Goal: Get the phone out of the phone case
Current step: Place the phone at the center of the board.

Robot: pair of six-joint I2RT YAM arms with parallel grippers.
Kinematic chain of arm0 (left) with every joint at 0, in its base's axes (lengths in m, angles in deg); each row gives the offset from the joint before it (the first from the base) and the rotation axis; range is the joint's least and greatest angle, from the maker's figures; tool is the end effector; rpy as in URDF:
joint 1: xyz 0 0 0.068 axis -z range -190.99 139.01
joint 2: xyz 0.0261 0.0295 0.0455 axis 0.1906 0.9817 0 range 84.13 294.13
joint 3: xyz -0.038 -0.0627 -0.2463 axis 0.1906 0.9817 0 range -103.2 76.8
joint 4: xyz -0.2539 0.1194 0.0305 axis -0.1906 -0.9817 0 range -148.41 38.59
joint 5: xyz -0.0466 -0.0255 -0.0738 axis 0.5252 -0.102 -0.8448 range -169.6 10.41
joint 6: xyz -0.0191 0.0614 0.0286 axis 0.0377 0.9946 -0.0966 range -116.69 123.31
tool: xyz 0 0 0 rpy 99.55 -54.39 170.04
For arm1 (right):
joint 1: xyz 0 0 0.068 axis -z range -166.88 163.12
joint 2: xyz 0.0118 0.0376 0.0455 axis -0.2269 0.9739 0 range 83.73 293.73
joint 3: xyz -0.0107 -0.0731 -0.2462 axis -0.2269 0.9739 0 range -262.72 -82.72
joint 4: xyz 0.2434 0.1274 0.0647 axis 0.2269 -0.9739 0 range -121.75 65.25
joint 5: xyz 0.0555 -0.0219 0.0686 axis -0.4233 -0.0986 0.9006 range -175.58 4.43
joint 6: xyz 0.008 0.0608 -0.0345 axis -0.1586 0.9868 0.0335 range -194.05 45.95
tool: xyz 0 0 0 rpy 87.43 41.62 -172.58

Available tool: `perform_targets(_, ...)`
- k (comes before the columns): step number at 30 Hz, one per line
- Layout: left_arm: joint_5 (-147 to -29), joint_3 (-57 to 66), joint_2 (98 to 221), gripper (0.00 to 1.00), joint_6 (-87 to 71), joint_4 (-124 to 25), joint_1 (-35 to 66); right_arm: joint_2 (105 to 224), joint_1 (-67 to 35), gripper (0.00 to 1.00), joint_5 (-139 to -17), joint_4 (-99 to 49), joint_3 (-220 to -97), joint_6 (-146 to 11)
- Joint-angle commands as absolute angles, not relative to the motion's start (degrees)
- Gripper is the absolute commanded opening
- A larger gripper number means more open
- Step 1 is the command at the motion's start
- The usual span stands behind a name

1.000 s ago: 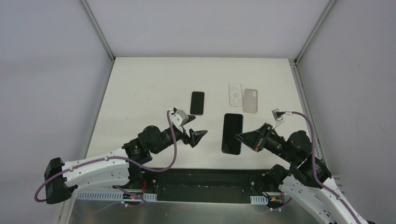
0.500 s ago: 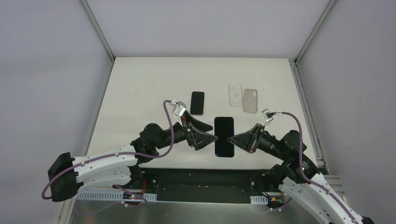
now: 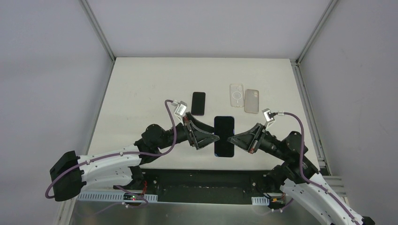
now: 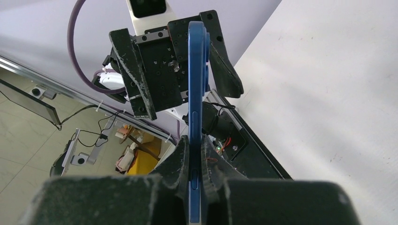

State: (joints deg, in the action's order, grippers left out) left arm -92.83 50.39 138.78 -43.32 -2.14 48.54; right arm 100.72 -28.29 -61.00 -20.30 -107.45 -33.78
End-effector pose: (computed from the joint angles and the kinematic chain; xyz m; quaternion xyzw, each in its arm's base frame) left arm 0.1214 -0.2323 0.2887 0.1575 0.5482 -0.6938 0.4397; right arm 0.1065 0.1260 0.3079 -0.1717 0.6119 0.5983 0.4879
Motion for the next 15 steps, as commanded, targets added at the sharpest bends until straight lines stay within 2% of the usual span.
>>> perform_targets(1,-95.65,49.46,139.78,0.77,-44.58,2.62,48.07,99.29,-28.57,0.0,-61.16,-12.5,-107.6,-32.28)
perform_targets(6,-98.77,48.38,142.4,0.58,-46.61,3.8,48.11,98.38,-28.58,0.0,-64.29,-10.74,-106.12,-31.11)
perform_targets(9,-99.63,48.24,143.29,0.52,-47.71,5.05,48.16,98.0,-28.56,0.0,-65.85,-10.26,-105.52,-30.89)
perform_targets(15,-100.04,48.5,143.7,0.48,-48.43,6.21,48.16,97.26,-28.56,0.0,-67.89,-11.17,-105.27,-31.4)
